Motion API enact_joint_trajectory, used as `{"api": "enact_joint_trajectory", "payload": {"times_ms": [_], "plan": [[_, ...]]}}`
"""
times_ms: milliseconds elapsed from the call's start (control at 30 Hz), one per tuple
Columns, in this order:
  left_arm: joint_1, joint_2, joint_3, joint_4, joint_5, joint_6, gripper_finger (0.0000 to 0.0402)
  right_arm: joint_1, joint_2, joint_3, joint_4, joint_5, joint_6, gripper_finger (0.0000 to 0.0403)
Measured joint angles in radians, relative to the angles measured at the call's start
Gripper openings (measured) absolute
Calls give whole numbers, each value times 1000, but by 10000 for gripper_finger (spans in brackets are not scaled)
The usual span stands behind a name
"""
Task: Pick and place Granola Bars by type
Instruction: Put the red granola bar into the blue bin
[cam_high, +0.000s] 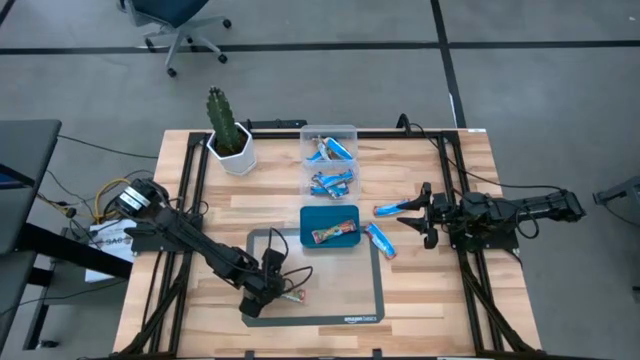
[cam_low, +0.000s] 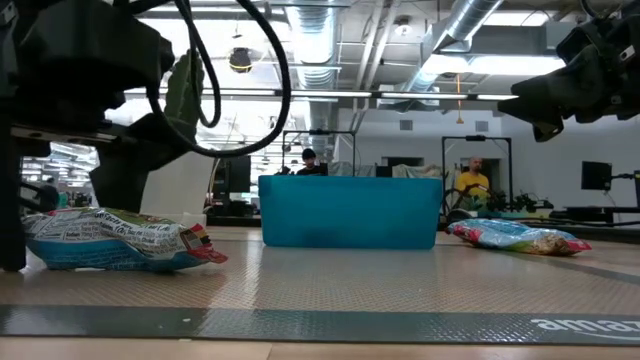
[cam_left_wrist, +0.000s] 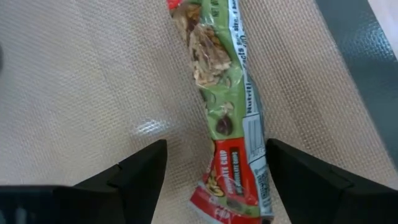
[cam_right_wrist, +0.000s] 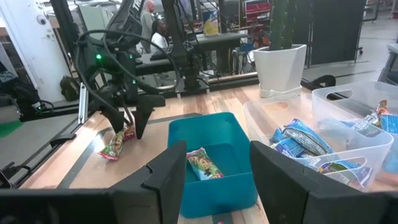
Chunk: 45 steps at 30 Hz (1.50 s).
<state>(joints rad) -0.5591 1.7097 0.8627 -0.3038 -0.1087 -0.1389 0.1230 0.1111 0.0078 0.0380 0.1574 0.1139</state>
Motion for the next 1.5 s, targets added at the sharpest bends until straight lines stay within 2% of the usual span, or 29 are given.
{"api": "enact_joint_trajectory", "payload": {"times_ms": [167, 500, 700, 1100, 1500], "plan": [[0, 6, 1, 9, 3, -28, 250, 0, 0, 0, 0, 0, 0, 170], [0, 8, 1, 13, 42, -60, 136, 0, 0, 0, 0, 0, 0, 169], [0, 8, 0, 18, 42, -92, 95, 0, 0, 0, 0, 0, 0, 170], [-1, -14, 64, 25, 55, -103, 83, 0, 0, 0, 0, 0, 0, 170], [48, -259, 72, 147, -81, -190, 83, 0, 0, 0, 0, 0, 0, 169]]}}
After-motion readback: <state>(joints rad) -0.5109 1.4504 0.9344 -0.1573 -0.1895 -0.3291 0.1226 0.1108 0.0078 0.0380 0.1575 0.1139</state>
